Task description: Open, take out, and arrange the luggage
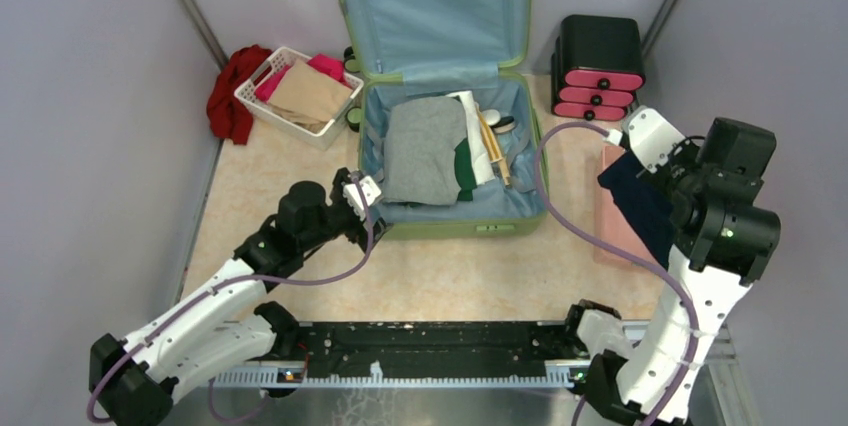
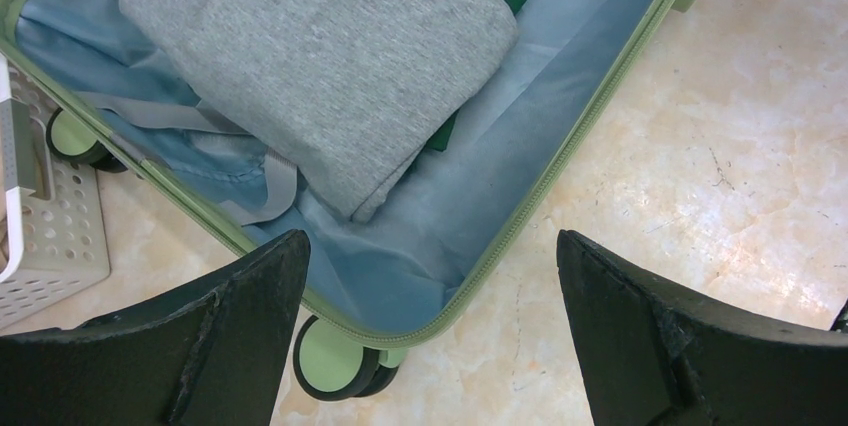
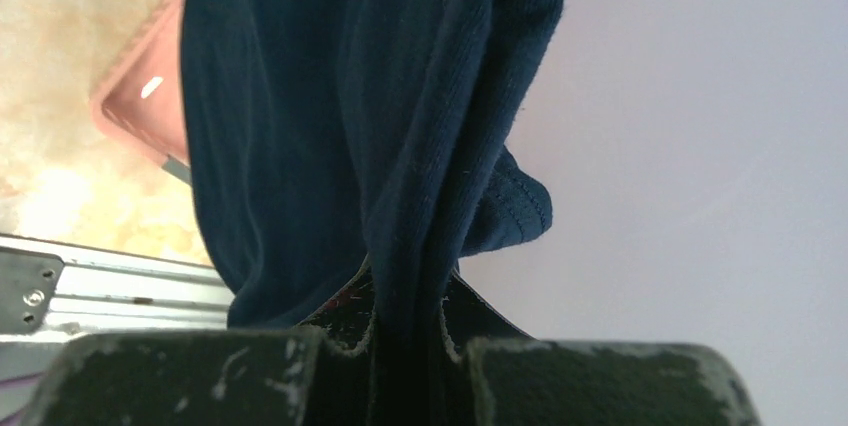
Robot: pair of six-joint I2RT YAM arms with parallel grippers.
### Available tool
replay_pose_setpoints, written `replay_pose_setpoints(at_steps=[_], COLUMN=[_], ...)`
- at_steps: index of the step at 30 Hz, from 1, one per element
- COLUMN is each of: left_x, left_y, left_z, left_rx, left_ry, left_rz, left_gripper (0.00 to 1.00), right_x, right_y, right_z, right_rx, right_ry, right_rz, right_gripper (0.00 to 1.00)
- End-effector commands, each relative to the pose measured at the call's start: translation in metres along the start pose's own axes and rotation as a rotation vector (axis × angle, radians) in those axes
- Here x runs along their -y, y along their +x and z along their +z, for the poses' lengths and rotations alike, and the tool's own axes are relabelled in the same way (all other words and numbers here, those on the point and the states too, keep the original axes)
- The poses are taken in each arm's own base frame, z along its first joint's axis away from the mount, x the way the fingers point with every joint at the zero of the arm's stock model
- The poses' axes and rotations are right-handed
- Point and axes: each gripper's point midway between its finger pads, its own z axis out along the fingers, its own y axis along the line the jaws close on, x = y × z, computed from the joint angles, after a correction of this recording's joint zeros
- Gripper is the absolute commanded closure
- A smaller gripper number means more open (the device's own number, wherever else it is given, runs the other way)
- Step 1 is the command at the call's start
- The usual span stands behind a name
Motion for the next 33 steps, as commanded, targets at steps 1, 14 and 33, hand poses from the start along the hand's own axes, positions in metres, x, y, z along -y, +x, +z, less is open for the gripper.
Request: replay_pose_setpoints(at_steps=[1,14,33], left_x=[0.001,0.001,-0.001], left_y=[0.003,0.006,0.007], left_z=[0.002,0.003,0.003], left_rx=[0.000,-0.006,-0.010], left_ry=[0.008,0.007,-0.001], left_rz=[0.010,0.015,0.023], left_gripper=[0.01,0.01,0.01], right_x=[0.010,-0.059,0.013], right_y=[0.011,0.049,0.003], right_z=[-0.043,0.007,0.143], right_rx=[-0.031,-0.120,0.021], right_ry=[0.103,-0.085,0.052], right_rz=[-0.082,-0.198,-0.473], right_gripper=[1.00,1.00,1.00])
